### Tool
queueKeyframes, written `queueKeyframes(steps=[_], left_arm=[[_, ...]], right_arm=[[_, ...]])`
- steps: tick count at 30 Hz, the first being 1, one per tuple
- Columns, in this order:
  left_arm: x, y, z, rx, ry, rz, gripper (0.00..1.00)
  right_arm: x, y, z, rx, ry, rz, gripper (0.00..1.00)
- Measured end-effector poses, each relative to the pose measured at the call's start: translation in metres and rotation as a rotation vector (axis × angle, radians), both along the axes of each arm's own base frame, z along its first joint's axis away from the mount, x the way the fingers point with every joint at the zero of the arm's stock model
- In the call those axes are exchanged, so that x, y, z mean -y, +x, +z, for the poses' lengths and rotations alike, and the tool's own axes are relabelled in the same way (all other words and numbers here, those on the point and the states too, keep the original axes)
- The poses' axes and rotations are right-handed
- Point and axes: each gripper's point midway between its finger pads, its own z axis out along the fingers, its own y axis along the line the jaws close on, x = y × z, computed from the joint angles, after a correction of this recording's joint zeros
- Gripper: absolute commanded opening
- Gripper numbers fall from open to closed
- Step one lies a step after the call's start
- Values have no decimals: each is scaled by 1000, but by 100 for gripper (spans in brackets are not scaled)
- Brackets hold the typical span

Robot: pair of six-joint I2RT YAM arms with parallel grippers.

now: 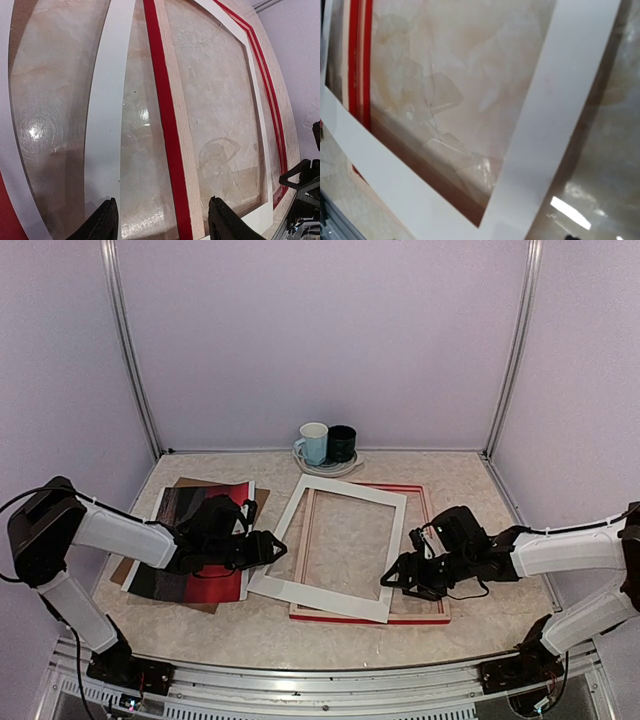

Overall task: Put the photo into the frame
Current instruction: Pick up the mat board from the frame body.

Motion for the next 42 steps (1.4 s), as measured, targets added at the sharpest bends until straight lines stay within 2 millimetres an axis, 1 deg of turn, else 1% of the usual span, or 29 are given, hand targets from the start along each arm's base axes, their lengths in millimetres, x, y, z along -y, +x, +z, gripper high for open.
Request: queueKeyframes(steps=[4,10,13,20,32,42], left_arm=[[4,-4,-1,-2,-8,-13,61],[0,-9,-9,-15,-6,-12,61],[0,-11,-11,-23,-7,-12,61],[2,-11,-9,-19,-19,-13,61],[2,-14,-11,-21,-20,-19,61],[3,-14,-10,-19,-27,-20,61]], right_arm=[[-1,-3,-5,-19,12,-2,72],[-6,-8,-18,-65,23,3,72],[-10,-8,-17,-68,41,7,72],[-16,-5,-13,-71,79,-1,72],[-19,-3,-17,-88,130,-40,72],[-25,3,-9,-54,208,-65,70]])
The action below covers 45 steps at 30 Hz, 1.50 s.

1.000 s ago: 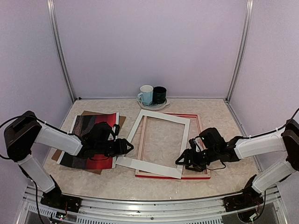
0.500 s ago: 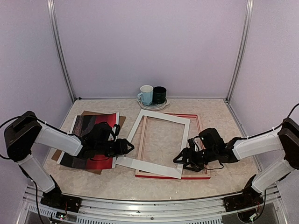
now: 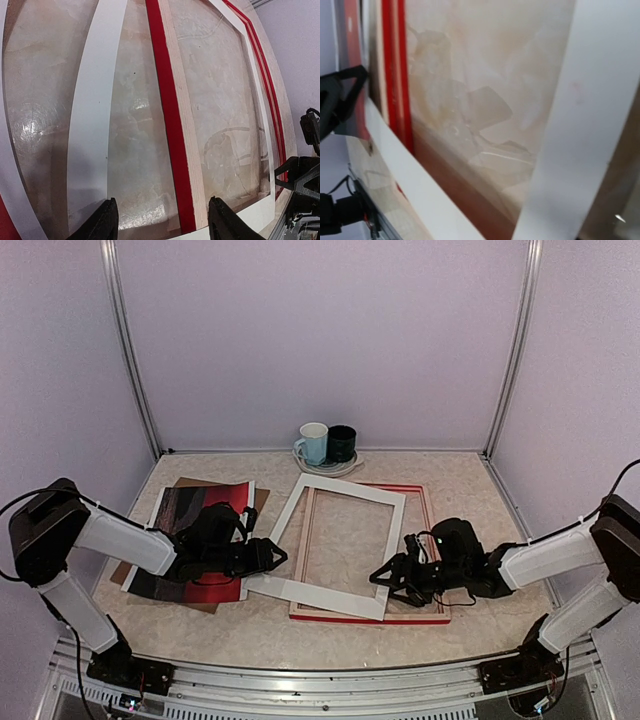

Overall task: Put the photo into the frame
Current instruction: Pick up the mat board from the frame body.

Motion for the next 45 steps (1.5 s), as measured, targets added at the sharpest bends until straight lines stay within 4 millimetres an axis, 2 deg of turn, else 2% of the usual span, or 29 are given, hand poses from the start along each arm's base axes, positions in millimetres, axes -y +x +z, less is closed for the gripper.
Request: queueKeyframes(steps=[11,21,31,41,45], left_arm=[[0,0,0,0,0,-1,61],[0,0,0,0,0,-1,61],[0,0,0,0,-1,-2,61],[0,0,0,0,-1,-2,61],[1,-1,0,-1,-2,-4,61]], right_arm=[[4,8,3,39,47,-51,61],[5,23,7,76,105,-104,59],[-1,33,-4,57,167,-130,53],[-8,40,7,85,243,-137,51],[-10,40,7,84,255,-131,44]])
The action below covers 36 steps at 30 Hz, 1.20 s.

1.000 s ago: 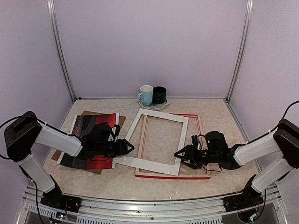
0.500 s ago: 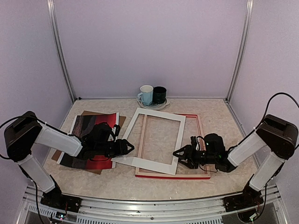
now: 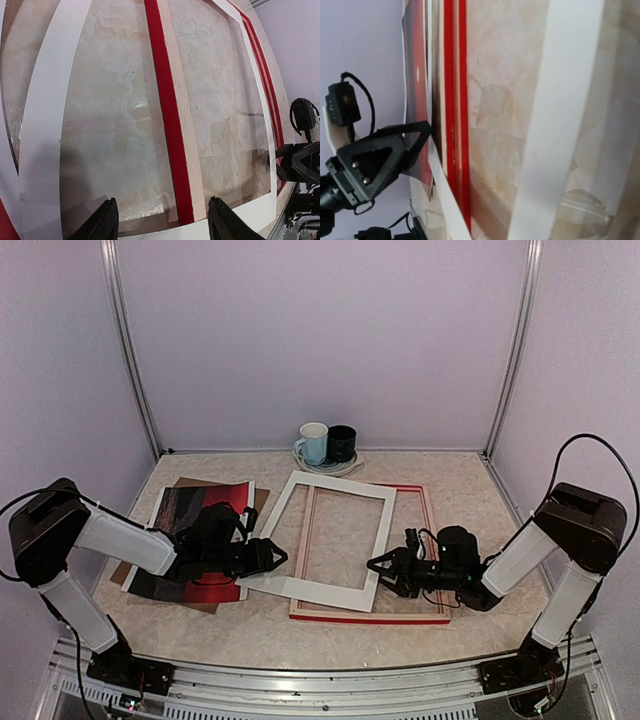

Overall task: Put the photo into the frame
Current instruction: Pick up the mat board from the frame body.

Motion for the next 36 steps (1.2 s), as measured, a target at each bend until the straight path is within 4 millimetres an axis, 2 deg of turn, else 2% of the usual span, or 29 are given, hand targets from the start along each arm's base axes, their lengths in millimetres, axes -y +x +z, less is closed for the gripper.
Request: queueKeyframes(steps=[4,9,12,23,31,36], left_arm=[[0,-1,-1,-3,-1,-4,61],[1,-1,-1,-5,-2,-6,61],[1,-1,-1,-5,-2,-6,61],[0,-2,3,-3,-4,-6,61],[-3,-1,36,56,-36,4,61],[-4,-1,40,64,-37,8,61]], right_arm=[[-2,1,-1,-9,3,-1,31],[-1,3,-5,-18,-20,2,7],[1,5,-9,-19,-54,5,0],[11,10,-12,-32,-129,36,0],[29,20,14,31,-189,71,0],[42,23,23,68,-243,88,0]])
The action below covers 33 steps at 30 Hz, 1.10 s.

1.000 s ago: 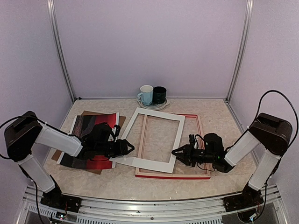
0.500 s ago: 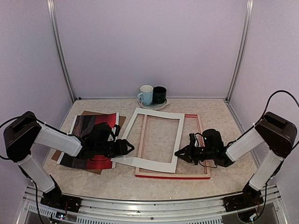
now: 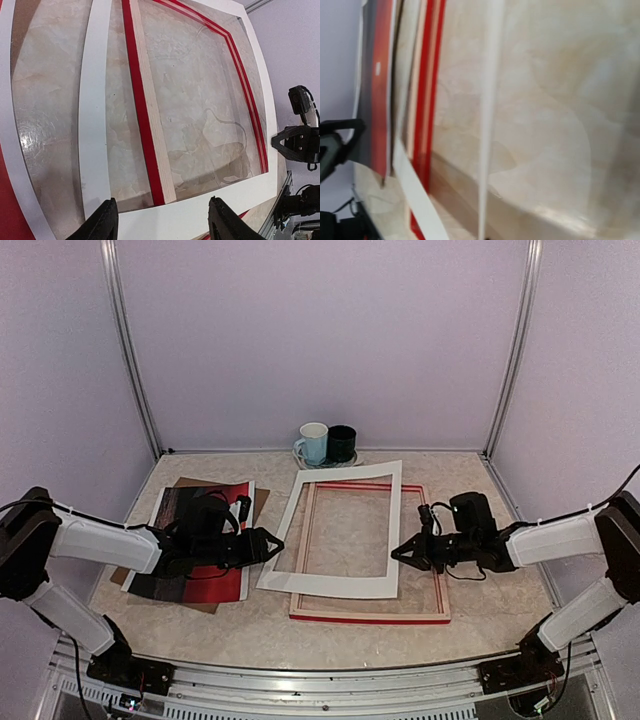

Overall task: Put the photo into the frame
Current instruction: Pick up the mat board from the frame body, then place the mat board on the glass panel.

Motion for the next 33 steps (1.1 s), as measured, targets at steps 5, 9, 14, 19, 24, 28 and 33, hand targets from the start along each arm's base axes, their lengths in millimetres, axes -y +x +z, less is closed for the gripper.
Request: queueKeyframes(steps=[5,9,14,19,24,28,33], left_arm=[[0,0,-1,-2,3,1,61],[-1,0,0,0,3,3,61],[-1,0,0,1,2,3,61],[-1,0,0,1,2,4,61],[-1,0,0,1,2,3,61],[-1,0,0,0,2,3,61],[-1,0,-1,-2,4,3,61]], right_arm=[[17,-2,-9,-16,-60,-1,0],[25,-6,-15,-25,-84,10,0],[34,-11,-21,-35,-107,37,0],[45,-11,-20,-30,-116,48,0],[54,-13,-19,-22,-125,64,0],[59,-16,-21,-24,-138,81,0],[64,-18,-24,-21,-156,103,0]])
